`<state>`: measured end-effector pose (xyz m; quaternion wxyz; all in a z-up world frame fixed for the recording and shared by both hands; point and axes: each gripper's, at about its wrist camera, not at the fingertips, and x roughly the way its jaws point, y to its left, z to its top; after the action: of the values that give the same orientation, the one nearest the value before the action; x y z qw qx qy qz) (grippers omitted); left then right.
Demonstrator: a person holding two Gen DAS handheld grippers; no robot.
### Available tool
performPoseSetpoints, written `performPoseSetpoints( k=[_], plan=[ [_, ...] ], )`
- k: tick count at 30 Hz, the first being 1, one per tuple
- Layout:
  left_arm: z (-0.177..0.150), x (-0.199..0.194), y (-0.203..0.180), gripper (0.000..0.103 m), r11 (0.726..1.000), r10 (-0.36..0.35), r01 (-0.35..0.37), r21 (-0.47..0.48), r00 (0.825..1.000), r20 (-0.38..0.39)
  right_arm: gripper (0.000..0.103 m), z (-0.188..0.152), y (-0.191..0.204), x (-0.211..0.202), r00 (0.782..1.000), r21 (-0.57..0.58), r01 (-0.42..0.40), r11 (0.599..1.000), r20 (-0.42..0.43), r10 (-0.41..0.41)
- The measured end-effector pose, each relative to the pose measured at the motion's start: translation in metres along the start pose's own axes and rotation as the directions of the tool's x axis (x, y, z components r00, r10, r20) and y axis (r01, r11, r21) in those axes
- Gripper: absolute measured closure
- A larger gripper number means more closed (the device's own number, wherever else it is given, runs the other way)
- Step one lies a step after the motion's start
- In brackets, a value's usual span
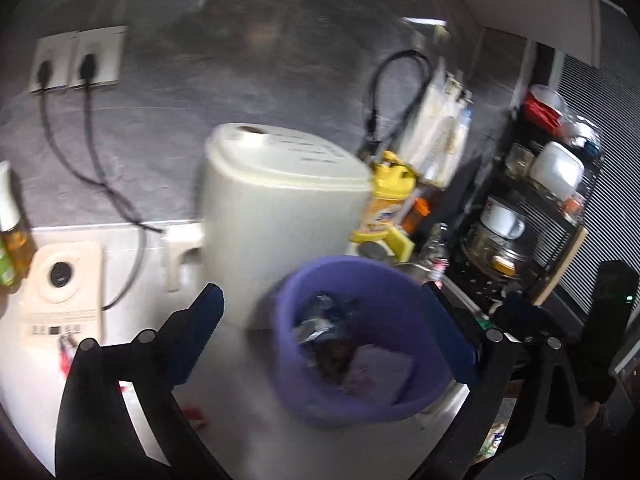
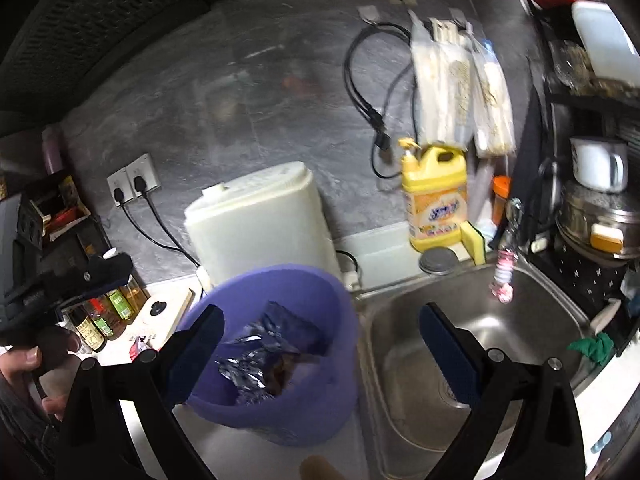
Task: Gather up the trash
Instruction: 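Move both open tools back down to the remaining wrappers on the counter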
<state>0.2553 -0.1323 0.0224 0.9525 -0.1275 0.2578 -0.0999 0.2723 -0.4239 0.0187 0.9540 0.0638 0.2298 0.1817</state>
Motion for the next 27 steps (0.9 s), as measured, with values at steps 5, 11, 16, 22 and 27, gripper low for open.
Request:
performPoseSetpoints(
  k=[5, 11, 16, 22, 27],
  plan=[
    [0.001, -0.021, 0.041, 0.006, 0.999, 0.024, -0.023, -0.042, 1.0, 0.013, 0.007, 0.001, 0.038, 0.005, 1.0, -0.023, -0.004, 1.0, 0.015, 0.004],
    [0.001, -0.041, 0.081, 0.006, 0.996, 0.066, -0.065, -0.055, 0.998, 0.024, 0.007, 0.0, 0.08, 0.019, 1.0, -0.034, -0.003, 0.999, -0.006, 0.003],
    [-0.004, -0.055, 0.113, 0.006, 0.994, 0.094, -0.092, -0.06, 0.995, 0.029, 0.007, -0.003, 0.112, 0.028, 0.999, -0.058, -0.03, 0.998, -0.023, 0.029],
    [-0.015, -0.061, 0.149, 0.006, 0.989, 0.124, -0.123, -0.085, 0.992, 0.011, 0.007, -0.008, 0.148, 0.036, 0.998, -0.086, -0.053, 0.995, -0.035, 0.05],
    [-0.03, -0.06, 0.182, 0.006, 0.984, 0.129, -0.129, -0.121, 0.992, -0.007, 0.007, -0.018, 0.185, 0.042, 0.994, -0.135, -0.094, 0.986, -0.07, 0.085]
  ],
)
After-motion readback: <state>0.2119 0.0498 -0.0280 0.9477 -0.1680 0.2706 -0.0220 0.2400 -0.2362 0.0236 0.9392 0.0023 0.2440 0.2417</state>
